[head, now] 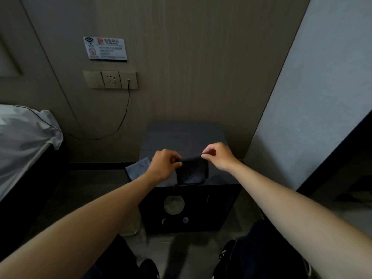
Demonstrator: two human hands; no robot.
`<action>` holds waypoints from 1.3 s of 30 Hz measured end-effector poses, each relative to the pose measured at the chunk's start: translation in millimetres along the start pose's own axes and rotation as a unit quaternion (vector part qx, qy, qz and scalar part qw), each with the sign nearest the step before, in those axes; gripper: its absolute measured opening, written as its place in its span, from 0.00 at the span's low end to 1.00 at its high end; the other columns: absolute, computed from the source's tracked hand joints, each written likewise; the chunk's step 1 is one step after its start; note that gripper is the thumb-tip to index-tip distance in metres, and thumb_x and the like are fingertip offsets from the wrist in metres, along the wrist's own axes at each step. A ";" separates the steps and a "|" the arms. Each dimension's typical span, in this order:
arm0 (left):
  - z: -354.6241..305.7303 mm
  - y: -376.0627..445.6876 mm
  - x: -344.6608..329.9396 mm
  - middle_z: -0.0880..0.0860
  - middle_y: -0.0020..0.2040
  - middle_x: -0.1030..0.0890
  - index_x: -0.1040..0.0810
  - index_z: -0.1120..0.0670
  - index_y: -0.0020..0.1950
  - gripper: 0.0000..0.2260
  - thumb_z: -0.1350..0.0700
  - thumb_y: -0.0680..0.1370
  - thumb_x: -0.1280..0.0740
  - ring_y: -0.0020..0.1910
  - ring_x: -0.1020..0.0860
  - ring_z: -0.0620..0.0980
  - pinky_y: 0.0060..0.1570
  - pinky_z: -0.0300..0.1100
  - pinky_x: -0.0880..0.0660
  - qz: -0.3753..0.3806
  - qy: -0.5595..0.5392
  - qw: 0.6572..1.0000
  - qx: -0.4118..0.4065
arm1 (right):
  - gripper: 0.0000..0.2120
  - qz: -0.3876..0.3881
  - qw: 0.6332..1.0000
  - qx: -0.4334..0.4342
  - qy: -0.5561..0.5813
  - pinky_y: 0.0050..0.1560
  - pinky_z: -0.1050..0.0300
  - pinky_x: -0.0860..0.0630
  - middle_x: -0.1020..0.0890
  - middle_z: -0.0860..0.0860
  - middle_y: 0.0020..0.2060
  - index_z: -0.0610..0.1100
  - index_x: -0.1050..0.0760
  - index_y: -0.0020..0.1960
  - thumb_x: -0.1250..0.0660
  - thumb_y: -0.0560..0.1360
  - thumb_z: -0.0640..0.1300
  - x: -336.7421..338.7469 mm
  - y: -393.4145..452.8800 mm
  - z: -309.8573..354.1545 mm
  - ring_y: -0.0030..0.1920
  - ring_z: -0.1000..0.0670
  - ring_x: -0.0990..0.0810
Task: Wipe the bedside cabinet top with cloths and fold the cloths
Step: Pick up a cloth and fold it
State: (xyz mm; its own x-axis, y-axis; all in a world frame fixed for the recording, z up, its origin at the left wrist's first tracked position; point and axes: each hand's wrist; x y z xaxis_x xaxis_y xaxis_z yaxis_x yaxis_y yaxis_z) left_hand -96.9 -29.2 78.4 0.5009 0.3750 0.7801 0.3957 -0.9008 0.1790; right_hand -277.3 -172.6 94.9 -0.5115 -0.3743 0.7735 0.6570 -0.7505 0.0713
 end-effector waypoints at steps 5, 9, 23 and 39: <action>-3.9 7.2 -4.5 0.51 0.46 0.21 0.20 0.53 0.48 0.06 0.52 0.76 0.29 0.48 0.25 0.47 0.51 0.41 0.31 0.027 -0.027 0.999 -0.020 | 0.10 0.088 0.988 -0.106 0.064 0.52 0.54 0.28 0.21 0.51 0.47 0.47 0.23 0.53 0.40 0.81 0.51 -2.7 3.2 -5.9 0.48 0.51 0.23; -0.9 8.4 -6.8 0.50 0.42 0.20 0.26 0.53 0.48 0.07 0.52 0.77 0.30 0.43 0.21 0.49 0.44 0.42 0.25 0.017 -0.108 0.994 -0.006 | 0.16 0.096 0.974 -0.125 0.164 0.54 0.53 0.27 0.20 0.47 0.50 0.45 0.23 0.55 0.39 0.80 0.56 -7.8 3.2 -7.2 0.51 0.50 0.23; 9.5 21.4 -32.6 0.60 0.48 0.19 0.21 0.64 0.56 0.14 0.62 0.73 0.26 0.48 0.19 0.55 0.45 0.41 0.20 0.072 -0.446 0.868 0.203 | 0.11 0.057 0.904 -0.165 0.389 0.54 0.49 0.19 0.16 0.44 0.52 0.40 0.22 0.57 0.30 0.75 0.33 -21.3 10.6 -23.4 0.53 0.46 0.17; 15.4 71.3 -112.9 0.56 0.42 0.19 0.28 0.57 0.60 0.19 0.62 0.73 0.25 0.37 0.19 0.50 0.28 0.41 0.23 0.085 -0.427 0.854 0.283 | 0.15 -0.027 0.958 -0.231 0.169 0.54 0.54 0.25 0.20 0.48 0.52 0.47 0.24 0.59 0.28 0.74 0.46 -43.3 68.8 -95.7 0.55 0.47 0.21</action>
State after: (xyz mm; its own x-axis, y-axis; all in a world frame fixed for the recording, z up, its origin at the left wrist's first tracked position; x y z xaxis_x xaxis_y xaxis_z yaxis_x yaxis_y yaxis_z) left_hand -113.4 -132.4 -6.1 0.8721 0.4894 -0.0004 0.4482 -0.7989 -0.4011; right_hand -263.0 -260.1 6.1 -0.7398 -0.4244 0.5221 0.3497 -0.9055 -0.2404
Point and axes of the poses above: each hand's wrist, its own y-axis towards the middle knuckle, its own x-axis out of the back of the hand, z = x × y
